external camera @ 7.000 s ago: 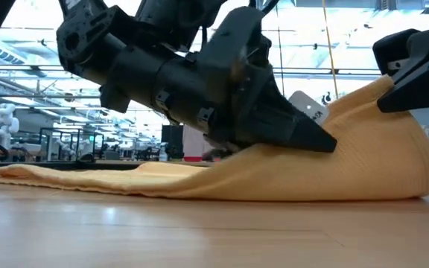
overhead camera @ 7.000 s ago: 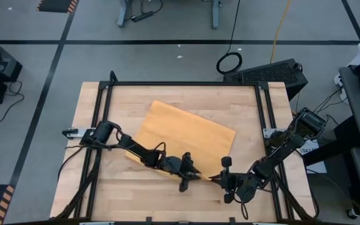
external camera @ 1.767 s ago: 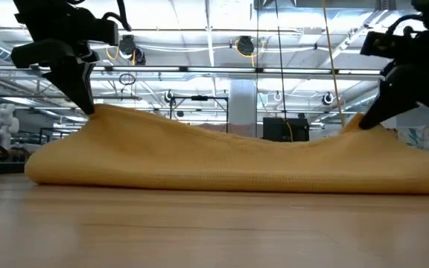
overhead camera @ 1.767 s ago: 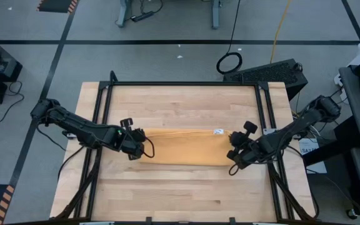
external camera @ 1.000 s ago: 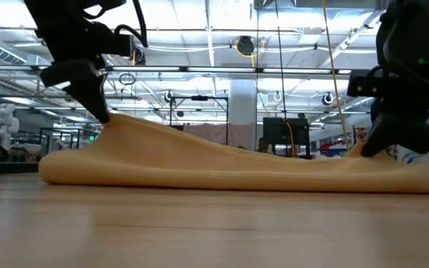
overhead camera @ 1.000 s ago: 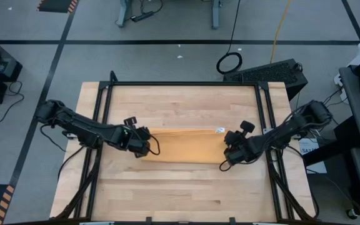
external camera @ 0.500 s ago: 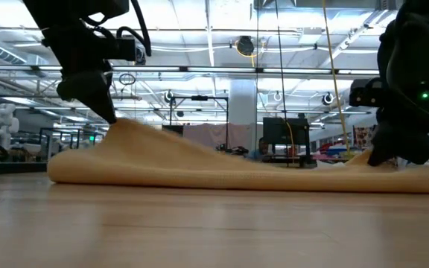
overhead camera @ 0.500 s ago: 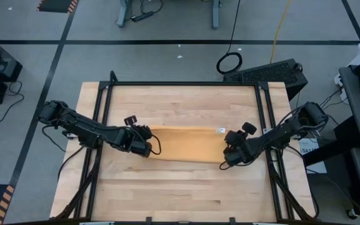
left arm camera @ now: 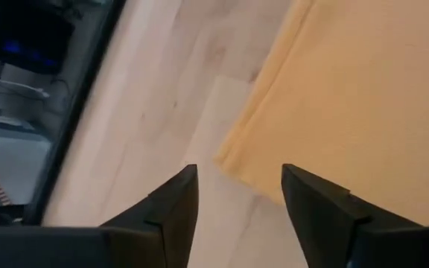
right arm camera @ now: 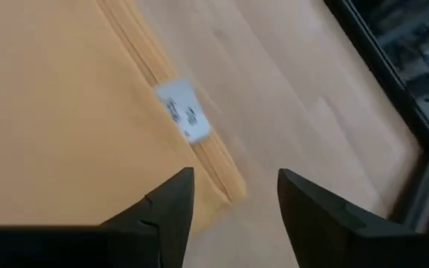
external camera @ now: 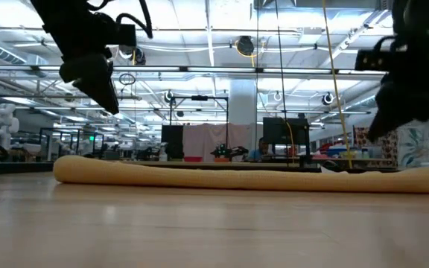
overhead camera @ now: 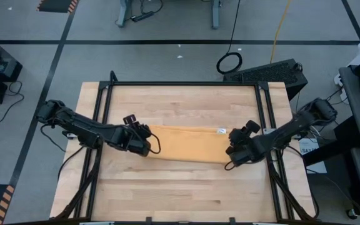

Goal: Roll towel
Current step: Roll the yellow towel

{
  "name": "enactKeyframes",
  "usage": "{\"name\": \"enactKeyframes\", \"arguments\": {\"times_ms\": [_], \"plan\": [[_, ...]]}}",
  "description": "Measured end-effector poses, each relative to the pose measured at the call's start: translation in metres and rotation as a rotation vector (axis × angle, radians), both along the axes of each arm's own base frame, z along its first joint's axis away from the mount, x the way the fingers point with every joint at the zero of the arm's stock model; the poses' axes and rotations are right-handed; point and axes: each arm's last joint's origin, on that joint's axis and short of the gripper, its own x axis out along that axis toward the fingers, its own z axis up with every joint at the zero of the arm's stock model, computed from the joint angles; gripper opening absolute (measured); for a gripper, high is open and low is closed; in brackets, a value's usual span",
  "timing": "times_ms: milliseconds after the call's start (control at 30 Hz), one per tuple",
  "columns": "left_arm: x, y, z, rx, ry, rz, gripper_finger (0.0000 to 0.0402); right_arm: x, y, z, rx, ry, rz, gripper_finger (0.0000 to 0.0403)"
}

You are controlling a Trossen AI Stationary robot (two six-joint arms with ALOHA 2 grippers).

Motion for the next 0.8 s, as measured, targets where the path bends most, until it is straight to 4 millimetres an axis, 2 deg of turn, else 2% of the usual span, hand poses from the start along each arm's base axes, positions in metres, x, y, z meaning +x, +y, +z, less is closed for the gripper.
{"name": "enactKeyframes", "arguments": {"times_ms": [100,233,400,500,633,800], "plan": [[0.006,-0.007,-0.004,-0.071,-0.076,-0.032,0.0182,-0.002,0.007,0.007,0.009,-0.12,0.052,0.0174],[0.012,-0.016,-0.022,-0.176,-0.202,-0.107,0.0149,0.002,0.019,0.001,0.03,-0.305,0.171,0.0138],[0.008,-0.022,-0.041,-0.225,-0.282,-0.121,0.0092,0.01,0.026,-0.022,0.105,-0.483,0.296,0.0059],[-0.001,-0.021,-0.055,-0.271,-0.257,-0.081,0.0058,0.004,0.021,-0.044,0.129,-0.54,0.314,0.0012],[-0.02,-0.015,-0.08,-0.312,-0.192,-0.013,0.0021,-0.013,0.01,-0.07,0.172,-0.66,0.266,0.0011],[-0.038,-0.007,-0.102,-0.29,-0.14,0.026,0.0004,-0.029,0.002,-0.092,0.252,-0.656,0.195,0.0002]]}}
